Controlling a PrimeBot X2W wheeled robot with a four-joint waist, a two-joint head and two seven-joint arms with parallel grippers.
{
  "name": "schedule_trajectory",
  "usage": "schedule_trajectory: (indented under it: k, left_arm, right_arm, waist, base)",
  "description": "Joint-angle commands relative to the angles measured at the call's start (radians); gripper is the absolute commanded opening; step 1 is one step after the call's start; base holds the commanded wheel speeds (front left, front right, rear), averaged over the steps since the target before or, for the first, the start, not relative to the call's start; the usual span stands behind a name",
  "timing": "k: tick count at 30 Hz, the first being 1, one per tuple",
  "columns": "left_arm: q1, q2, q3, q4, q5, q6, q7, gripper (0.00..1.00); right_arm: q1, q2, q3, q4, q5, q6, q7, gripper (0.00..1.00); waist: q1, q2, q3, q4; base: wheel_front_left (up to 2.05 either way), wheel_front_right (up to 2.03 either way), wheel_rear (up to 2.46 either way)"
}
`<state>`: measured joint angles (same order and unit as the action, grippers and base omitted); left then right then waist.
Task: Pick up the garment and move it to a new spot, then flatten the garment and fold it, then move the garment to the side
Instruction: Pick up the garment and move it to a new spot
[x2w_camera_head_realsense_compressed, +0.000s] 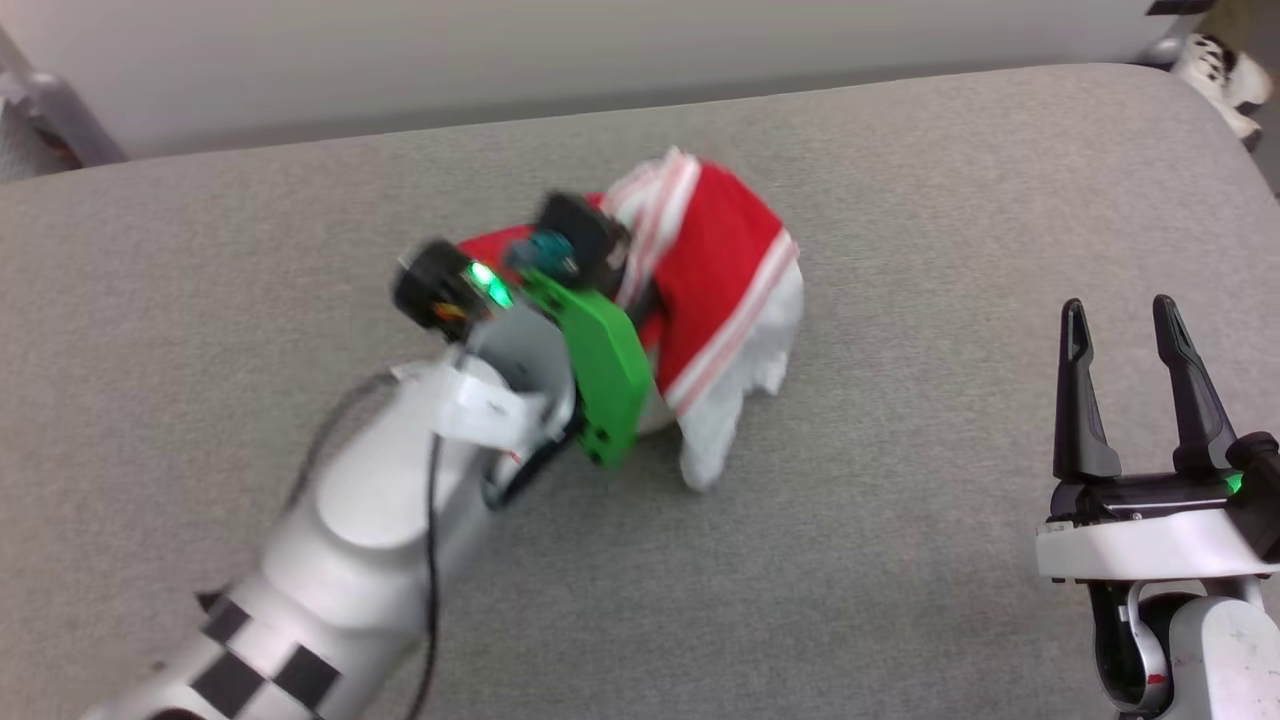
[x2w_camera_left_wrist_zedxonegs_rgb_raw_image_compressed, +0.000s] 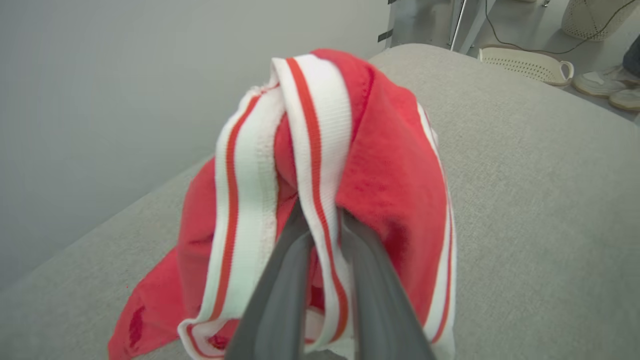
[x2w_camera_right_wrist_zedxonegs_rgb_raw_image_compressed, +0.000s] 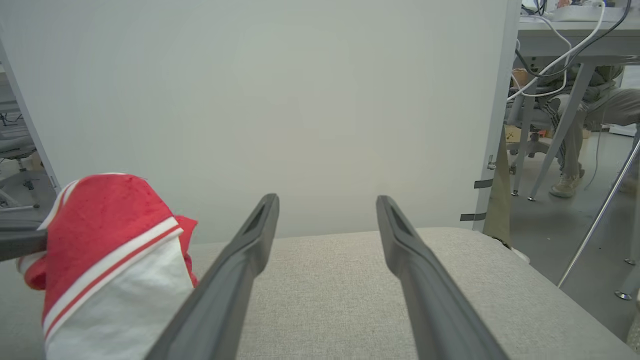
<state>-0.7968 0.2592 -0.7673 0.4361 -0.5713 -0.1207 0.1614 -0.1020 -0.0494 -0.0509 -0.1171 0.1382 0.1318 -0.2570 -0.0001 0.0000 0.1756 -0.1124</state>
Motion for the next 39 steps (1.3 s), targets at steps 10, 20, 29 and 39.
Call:
schedule_trajectory:
  k: [10, 20, 29, 39]
  left_arm:
    - [0.141, -0.168, -0.134, 0.199, -0.004, -0.007, -0.066, 1.0]
    - [0.111, -0.165, -0.086, 0.204, -0.05, -0.001, -0.231, 1.0]
    - [0.19, -0.032, 0.055, 0.067, -0.077, 0.1, -0.391, 1.0]
    - [0.495, 0.026, 0.247, -0.217, -0.015, 0.175, -0.423, 1.0]
  right_arm:
    - [0.016, -0.001, 0.009, 0.021, 0.008, -0.001, -0.005, 1.0]
    - [0.05, -0.001, -0.007, 0.056, -0.006, -0.001, -0.005, 1.0]
    - [0.101, -0.001, -0.024, 0.078, -0.022, -0.001, -0.005, 1.0]
    - [0.157, -0.001, -0.032, 0.092, -0.027, -0.001, -0.005, 1.0]
  waist:
    - [0.0001, 0.0, 0.006, -0.053]
    - [0.0001, 0.0, -0.072, 0.066]
    - [0.0001, 0.0, -0.145, 0.153]
    - [0.0001, 0.0, -0.189, 0.185]
  base:
    - [0.0, 0.0, 0.0]
    - [0.0, 0.0, 0.0]
    - [0.0, 0.0, 0.0]
    - [0.0, 0.0, 0.0]
